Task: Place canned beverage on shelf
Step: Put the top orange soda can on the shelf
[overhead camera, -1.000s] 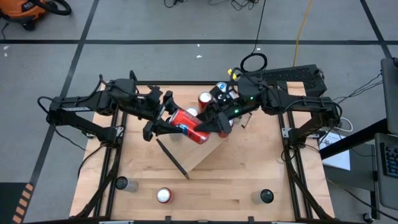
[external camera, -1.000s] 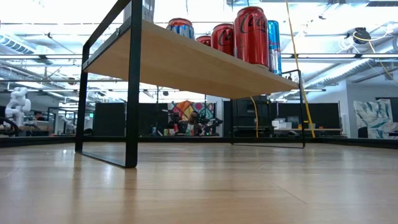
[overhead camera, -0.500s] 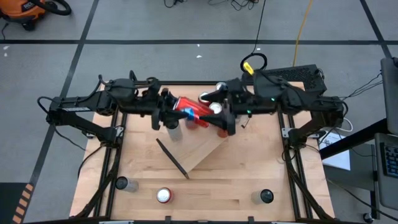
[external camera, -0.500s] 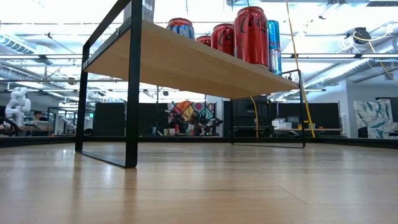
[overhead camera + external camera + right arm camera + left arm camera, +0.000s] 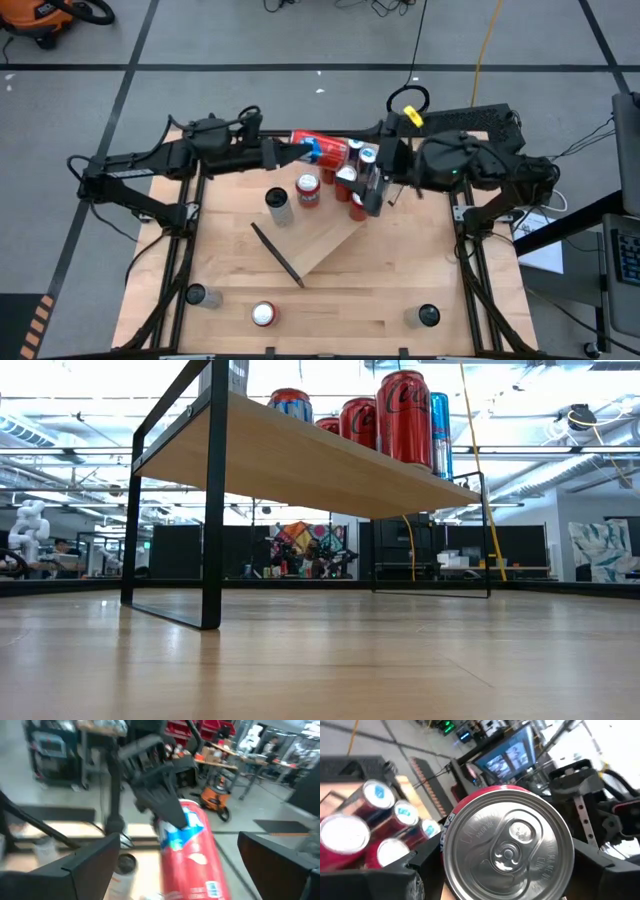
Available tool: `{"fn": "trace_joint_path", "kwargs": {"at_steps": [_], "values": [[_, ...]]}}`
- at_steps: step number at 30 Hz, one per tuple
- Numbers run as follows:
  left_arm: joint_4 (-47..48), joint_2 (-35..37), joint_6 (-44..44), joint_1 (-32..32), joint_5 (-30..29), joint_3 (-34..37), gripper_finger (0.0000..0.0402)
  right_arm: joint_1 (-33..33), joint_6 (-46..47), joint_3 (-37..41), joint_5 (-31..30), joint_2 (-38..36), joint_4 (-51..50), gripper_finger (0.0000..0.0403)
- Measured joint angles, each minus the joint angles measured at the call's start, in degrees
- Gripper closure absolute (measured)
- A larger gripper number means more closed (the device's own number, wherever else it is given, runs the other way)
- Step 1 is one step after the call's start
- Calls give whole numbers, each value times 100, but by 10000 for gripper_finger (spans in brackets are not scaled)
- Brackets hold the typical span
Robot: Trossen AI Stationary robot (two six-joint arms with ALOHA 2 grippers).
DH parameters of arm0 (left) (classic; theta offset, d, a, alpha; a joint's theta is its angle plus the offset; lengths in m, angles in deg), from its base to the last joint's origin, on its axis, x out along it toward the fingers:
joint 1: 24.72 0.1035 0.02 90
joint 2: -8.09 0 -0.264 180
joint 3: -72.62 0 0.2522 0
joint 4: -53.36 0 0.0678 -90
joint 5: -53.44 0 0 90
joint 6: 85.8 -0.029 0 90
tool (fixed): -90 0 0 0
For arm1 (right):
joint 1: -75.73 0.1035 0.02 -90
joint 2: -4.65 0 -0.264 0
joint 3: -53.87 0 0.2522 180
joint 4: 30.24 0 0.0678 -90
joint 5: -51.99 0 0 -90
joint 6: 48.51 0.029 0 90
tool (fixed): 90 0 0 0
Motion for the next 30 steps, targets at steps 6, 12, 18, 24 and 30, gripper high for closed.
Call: {"fn": "trace_joint_path", "kwargs": {"at_steps": [6,12,18,24,30], "values": [[52,-113,840,31,30,0,115,-142,-395,0,-113,203,-403,5],[15,-156,1039,29,36,0,115,-300,-526,0,117,387,-832,6],[59,-156,1042,31,38,0,115,-395,-874,0,94,517,-961,7],[59,-156,1052,31,73,0,115,-477,-1290,0,89,639,-937,16],[88,-156,1061,31,96,0,115,-539,-1547,0,76,701,-886,65]]}}
